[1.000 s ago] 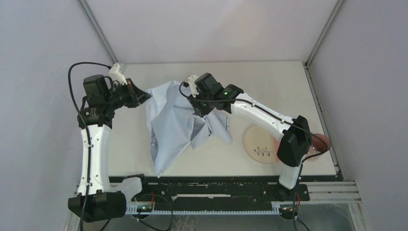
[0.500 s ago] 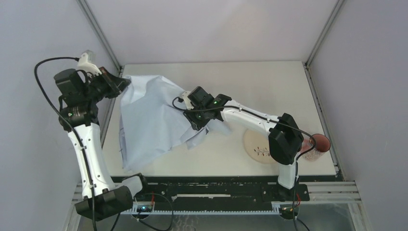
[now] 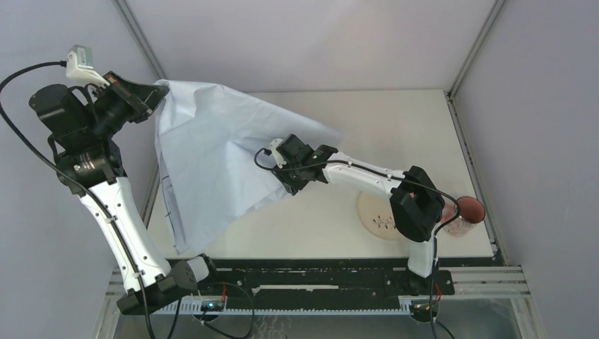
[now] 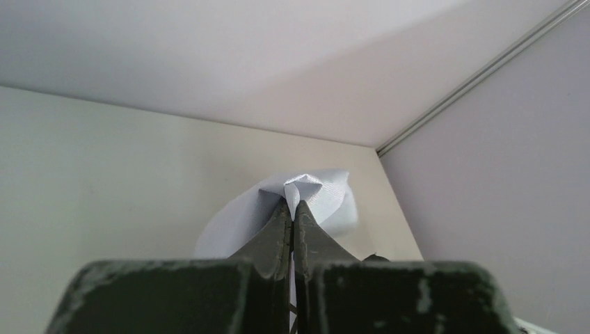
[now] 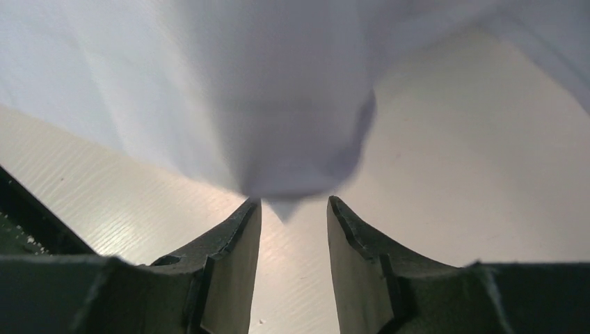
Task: Set the dinner table for one person
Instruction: Flatten out the napkin at the center of the board.
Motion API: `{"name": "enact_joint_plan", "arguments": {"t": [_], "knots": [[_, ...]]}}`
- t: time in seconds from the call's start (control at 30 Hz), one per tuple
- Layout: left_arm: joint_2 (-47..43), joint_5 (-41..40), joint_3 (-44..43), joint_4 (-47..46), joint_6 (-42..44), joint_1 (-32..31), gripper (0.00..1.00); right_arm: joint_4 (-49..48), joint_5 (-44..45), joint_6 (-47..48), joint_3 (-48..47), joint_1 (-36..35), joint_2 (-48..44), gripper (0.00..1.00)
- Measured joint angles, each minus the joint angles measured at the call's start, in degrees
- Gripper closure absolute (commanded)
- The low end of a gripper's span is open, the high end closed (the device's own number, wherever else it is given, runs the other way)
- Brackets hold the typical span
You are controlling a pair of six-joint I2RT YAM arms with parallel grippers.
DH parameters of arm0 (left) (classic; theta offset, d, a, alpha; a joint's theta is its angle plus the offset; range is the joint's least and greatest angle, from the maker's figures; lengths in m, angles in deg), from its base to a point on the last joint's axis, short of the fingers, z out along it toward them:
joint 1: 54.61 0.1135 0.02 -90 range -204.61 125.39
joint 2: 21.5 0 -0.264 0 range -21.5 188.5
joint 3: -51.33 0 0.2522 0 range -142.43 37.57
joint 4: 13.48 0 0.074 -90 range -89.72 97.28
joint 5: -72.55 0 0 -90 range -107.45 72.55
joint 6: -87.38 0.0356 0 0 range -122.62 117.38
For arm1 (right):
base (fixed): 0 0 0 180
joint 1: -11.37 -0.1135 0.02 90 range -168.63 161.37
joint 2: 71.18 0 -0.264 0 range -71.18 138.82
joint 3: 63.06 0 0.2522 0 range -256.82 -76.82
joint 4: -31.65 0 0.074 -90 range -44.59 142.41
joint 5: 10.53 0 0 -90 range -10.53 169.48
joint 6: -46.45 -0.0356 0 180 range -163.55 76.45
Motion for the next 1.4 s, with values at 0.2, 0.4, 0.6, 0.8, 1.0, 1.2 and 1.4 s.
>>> {"name": "enact_joint_plan", "arguments": {"t": [0.2,0.4,0.6,0.8,1.0,1.2,1.4], "knots": [[-2.4,1.5,0.4,-3.4,-5.2,0.2,1.0,-2.6,2.7,0.3,0.0,0.8,-0.8,0.49],[-5.8,1.5,7.5,-6.2,-7.0,0.2,1.0,-4.4,3.0,0.5,-0.1,0.7,-1.6,0.44],[-5.2,0.9,10.2,-6.5,-8.0,0.2,1.0,-5.6,3.7,1.6,-0.1,-1.6,-1.6,0.44],[-6.1,-0.3,11.3,-8.9,-9.4,0.2,1.0,-8.7,4.4,2.7,0.0,-5.4,-2.6,0.44],[-6.6,-0.5,12.4,-10.8,-11.1,0.2,1.0,-8.5,3.4,2.7,-3.0,-7.2,-3.5,0.43],[-6.6,-1.0,13.6,-11.8,-11.8,0.0,1.0,-6.2,1.9,2.6,-9.3,-7.9,-3.3,0.4],[-6.6,-1.0,13.7,-12.5,-11.9,-0.2,1.0,-5.5,0.5,4.0,-15.1,-10.1,-1.4,0.37]]}}
